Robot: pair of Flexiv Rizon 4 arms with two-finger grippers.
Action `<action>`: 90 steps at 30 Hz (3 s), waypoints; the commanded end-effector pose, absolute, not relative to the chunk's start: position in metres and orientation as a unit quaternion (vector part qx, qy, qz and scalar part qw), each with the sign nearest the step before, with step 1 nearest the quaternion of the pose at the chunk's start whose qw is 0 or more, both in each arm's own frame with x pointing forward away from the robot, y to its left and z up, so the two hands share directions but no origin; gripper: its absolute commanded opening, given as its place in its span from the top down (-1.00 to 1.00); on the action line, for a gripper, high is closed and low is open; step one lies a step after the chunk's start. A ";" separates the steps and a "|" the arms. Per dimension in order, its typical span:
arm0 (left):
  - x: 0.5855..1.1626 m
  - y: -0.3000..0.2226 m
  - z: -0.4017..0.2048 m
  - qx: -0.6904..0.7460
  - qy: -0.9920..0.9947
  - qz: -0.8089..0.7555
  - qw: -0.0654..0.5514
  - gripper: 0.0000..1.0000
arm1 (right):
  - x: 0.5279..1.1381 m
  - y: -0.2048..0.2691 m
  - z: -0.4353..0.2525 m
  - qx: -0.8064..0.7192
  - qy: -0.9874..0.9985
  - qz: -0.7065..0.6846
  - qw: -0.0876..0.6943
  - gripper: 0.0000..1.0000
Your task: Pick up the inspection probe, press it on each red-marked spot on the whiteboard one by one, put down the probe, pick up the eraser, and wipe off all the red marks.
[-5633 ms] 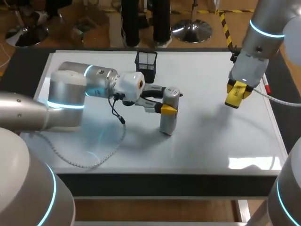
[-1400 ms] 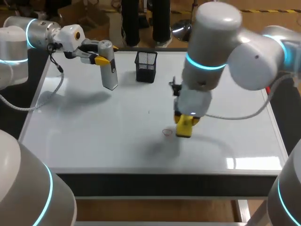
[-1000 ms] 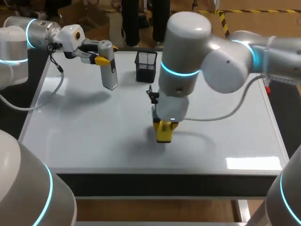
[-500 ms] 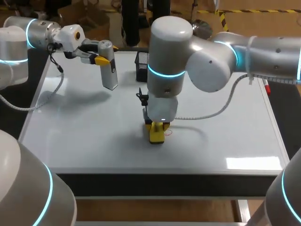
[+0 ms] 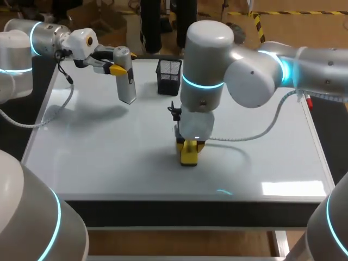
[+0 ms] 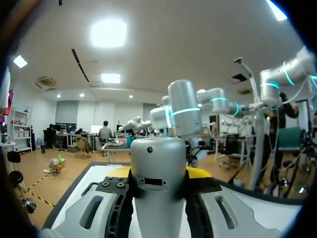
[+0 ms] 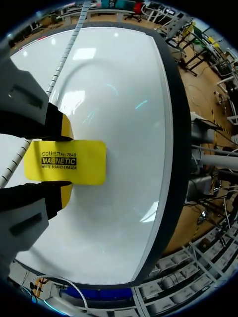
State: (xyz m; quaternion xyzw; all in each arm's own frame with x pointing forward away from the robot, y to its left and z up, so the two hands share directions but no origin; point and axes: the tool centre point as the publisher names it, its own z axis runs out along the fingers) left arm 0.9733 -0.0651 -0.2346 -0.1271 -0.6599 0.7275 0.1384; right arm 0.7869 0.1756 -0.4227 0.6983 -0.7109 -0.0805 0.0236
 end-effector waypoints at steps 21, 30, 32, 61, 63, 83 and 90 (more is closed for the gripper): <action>0.973 -0.065 -0.233 -0.127 -0.661 0.727 0.139 1.00 | 0.783 0.107 -0.426 0.660 -0.745 -0.088 0.026 1.00; 0.973 -0.065 -0.233 -0.127 -0.661 0.727 0.139 1.00 | 0.787 0.102 -0.398 0.680 -0.729 -0.067 0.028 1.00; 0.973 -0.065 -0.233 -0.127 -0.661 0.727 0.139 1.00 | 0.789 0.101 -0.394 0.686 -0.724 -0.063 0.033 1.00; 0.973 -0.065 -0.233 -0.127 -0.661 0.727 0.139 1.00 | 0.808 0.095 -0.374 0.691 -0.721 -0.049 0.013 1.00; 0.973 -0.065 -0.233 -0.127 -0.661 0.727 0.139 1.00 | 0.819 0.092 -0.375 0.693 -0.719 -0.055 0.008 1.00; 0.973 -0.065 -0.233 -0.127 -0.661 0.727 0.139 1.00 | 0.928 0.074 -0.382 0.719 -0.691 -0.072 -0.001 1.00; 0.973 -0.065 -0.233 -0.127 -0.661 0.727 0.139 1.00 | 0.966 0.074 -0.391 0.722 -0.687 -0.078 0.006 1.00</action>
